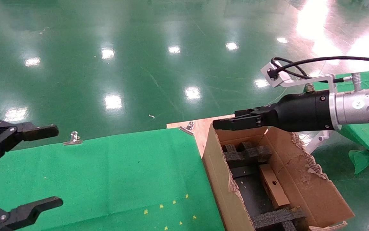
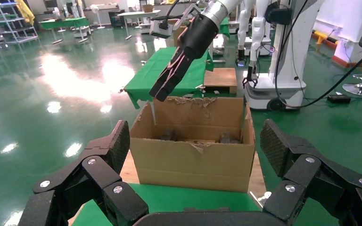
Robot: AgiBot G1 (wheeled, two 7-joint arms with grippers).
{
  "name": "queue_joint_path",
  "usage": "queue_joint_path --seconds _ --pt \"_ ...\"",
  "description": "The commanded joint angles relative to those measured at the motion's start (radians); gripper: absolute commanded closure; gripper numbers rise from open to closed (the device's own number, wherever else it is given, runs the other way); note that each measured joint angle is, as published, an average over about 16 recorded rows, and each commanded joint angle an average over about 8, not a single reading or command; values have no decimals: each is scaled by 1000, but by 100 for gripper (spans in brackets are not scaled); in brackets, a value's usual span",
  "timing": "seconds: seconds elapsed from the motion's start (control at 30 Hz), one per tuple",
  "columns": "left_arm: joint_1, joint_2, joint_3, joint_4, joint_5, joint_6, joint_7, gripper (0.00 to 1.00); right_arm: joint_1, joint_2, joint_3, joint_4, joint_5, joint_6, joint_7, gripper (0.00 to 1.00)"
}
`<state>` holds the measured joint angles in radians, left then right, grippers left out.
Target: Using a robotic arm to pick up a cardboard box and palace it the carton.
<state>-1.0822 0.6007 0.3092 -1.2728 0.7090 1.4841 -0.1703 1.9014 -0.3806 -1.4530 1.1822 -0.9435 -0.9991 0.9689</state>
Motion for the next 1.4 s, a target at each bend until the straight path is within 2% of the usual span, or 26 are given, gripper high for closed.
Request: queue_joint_path --seconds 0.03,0.2,0.33,1.4 --pt "0 0 0 0 0 0 0 0 1 1 9 -10 37 -31 -13 0" --pt "0 0 0 0 0 0 0 0 -9 -3 15 -6 18 -19 -13 0" --pt "0 0 0 0 0 0 0 0 -42 -12 62 -1 27 -38 -44 0" --pt "0 0 1 1 -1 0 1 0 -480 -134 682 56 131 -294 -455 0"
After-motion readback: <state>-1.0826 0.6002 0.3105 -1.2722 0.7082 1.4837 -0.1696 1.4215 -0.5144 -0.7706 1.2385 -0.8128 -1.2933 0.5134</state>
